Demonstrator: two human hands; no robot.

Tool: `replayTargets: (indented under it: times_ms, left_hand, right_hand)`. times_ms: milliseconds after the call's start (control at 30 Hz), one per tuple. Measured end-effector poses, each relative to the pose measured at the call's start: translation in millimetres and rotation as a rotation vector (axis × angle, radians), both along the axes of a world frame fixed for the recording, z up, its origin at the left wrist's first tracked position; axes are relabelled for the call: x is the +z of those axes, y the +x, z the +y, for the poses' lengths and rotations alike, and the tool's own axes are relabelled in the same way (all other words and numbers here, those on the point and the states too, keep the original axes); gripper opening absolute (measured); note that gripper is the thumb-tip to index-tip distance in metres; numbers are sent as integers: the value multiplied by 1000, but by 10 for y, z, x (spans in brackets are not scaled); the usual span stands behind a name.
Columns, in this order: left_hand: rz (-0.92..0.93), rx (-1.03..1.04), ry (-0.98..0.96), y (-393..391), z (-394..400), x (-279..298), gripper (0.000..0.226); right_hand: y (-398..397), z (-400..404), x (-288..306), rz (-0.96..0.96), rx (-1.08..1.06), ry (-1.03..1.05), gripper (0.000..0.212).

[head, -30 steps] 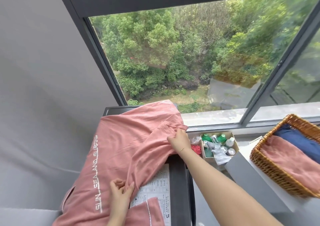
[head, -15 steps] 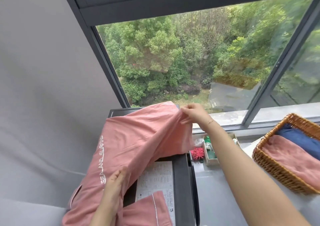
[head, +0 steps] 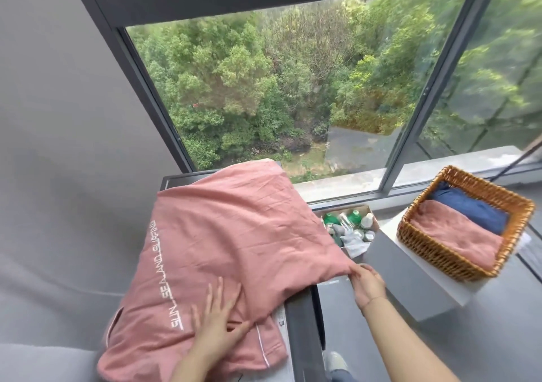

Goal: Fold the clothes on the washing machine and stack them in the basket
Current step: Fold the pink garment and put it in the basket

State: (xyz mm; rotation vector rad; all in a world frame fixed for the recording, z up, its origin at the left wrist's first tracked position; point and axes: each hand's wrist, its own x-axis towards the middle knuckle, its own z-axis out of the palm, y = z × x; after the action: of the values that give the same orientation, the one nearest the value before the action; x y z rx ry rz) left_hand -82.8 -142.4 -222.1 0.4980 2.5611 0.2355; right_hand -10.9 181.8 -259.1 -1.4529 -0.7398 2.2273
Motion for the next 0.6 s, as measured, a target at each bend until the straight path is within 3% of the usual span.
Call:
replayTargets:
  times_ms: [100,200,300,400,500,600]
  left_hand:
    - [-30,-60,-69,69,-39,58,103]
    - [-27,-71,-33,115,-58,58,89]
    - [84,-48,-28,201,-85,88,78]
    - [184,-26,44,311,-161,98,71]
    - [113,7,144,474,-175,128,61]
    - [71,-5,202,543,-143,131,52]
  right_hand:
    - [-78,-269,146,111,94,-222,11]
    - [-164,-584,291,73,290,-276,12]
    - [-261,-671,270,20,331,-158,14]
    - [-216,-560,311,-103,77,120,18]
    - [-61,-529,222,-203,-58,284,26]
    - [10,-694,106,-259,-2,337,26]
